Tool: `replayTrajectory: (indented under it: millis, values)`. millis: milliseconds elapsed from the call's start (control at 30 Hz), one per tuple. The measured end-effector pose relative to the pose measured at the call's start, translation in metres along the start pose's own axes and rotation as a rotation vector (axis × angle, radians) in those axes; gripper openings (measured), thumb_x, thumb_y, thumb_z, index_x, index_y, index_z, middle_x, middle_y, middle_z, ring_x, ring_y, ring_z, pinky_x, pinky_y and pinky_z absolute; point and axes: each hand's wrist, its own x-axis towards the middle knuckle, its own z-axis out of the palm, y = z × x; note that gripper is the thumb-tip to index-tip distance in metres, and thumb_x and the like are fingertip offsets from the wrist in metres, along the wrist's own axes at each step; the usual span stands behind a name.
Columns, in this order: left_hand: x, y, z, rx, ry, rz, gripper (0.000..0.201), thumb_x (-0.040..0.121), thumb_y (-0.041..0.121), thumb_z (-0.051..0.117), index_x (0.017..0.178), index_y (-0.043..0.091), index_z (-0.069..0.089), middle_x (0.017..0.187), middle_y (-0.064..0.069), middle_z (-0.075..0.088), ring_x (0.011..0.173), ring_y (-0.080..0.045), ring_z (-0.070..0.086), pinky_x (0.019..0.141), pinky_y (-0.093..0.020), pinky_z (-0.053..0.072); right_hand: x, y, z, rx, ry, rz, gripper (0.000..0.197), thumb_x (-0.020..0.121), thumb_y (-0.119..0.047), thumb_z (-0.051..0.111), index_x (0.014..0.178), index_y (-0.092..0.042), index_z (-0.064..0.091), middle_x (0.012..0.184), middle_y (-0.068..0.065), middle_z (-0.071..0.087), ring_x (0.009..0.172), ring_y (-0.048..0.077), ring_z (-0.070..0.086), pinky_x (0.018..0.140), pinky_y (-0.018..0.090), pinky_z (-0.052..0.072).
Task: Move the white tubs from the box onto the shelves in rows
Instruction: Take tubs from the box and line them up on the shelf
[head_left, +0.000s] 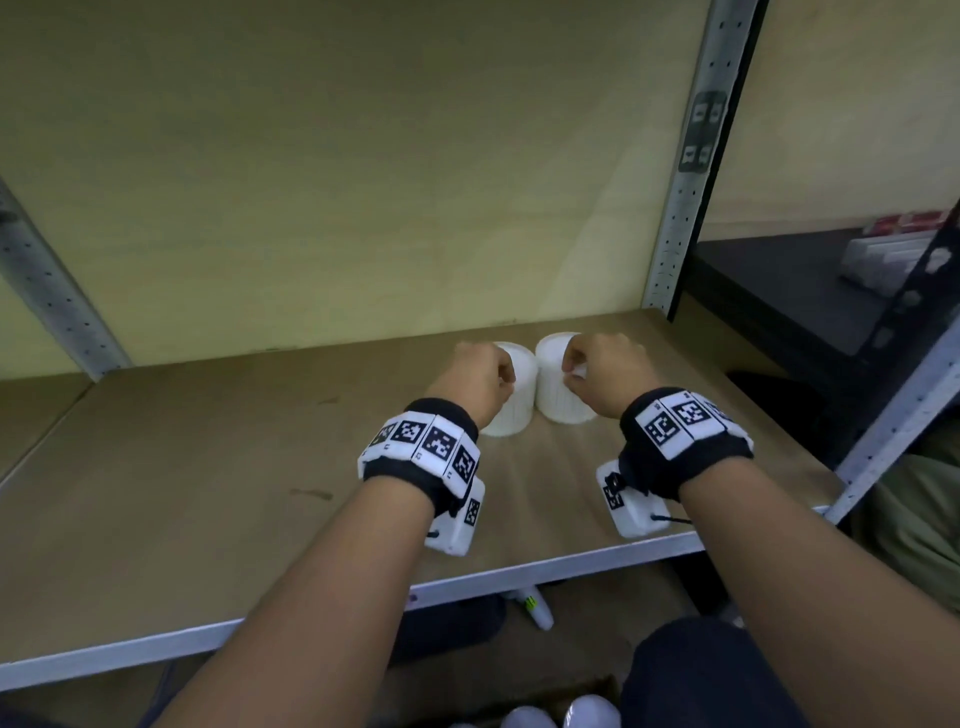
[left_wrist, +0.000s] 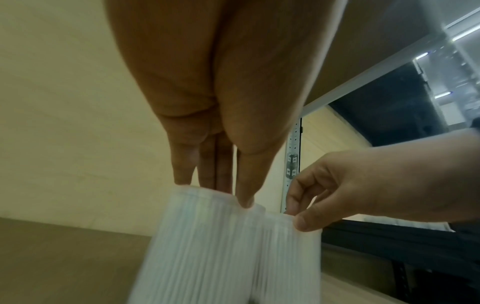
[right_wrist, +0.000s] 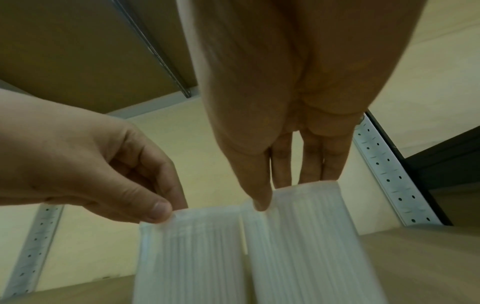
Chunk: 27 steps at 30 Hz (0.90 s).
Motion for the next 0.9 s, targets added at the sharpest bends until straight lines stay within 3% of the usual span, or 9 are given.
replayTrajectory:
  millis: [200,467,733,900]
  values:
    - [0.049,-0.006,0.006,-0.02,0.019,-0.002,0.018,0.091,0.011,0.058,0.103,0.005,0.071,0.112,-0.012,0.067,0.099,-0.025,0.066,0.087,-0.025,0.05,0.052,0.01,0.009,0.01,0.017,0.023,0.015,0.088,-0.021,0.059,0.101,-0.018,0.065,0.111,0.004,0.069,0.101,0.025,0.064,0.087,0.032,0.052]
    - [0.109,-0.024,0.014,-0.032,0.069,0.0,0.013,0.088,0.01,0.062,0.096,0.006,0.072,0.105,-0.01,0.07,0.096,-0.024,0.067,0.091,-0.032,0.053,0.111,0.016,0.019,0.038,0.037,0.013,0.015,0.089,-0.021,0.058,0.103,-0.017,0.064,0.11,0.005,0.069,0.099,0.026,0.065,0.087,0.032,0.052]
    - [0.138,-0.033,0.02,-0.038,0.114,0.025,0.013,0.088,0.01,0.061,0.095,0.007,0.071,0.103,-0.011,0.07,0.096,-0.024,0.066,0.091,-0.035,0.053,0.136,0.018,0.024,0.014,0.052,-0.013,0.019,0.093,-0.021,0.054,0.111,-0.016,0.06,0.113,0.006,0.067,0.104,0.027,0.062,0.086,0.031,0.046]
    - [0.143,-0.036,0.021,-0.033,0.142,0.043,0.017,0.09,0.01,0.059,0.101,0.006,0.071,0.109,-0.011,0.069,0.103,-0.024,0.065,0.093,-0.033,0.051,0.141,0.021,0.026,0.027,0.032,0.004,0.028,0.089,-0.009,0.052,0.115,-0.017,0.056,0.117,0.009,0.063,0.103,0.029,0.06,0.079,0.028,0.043]
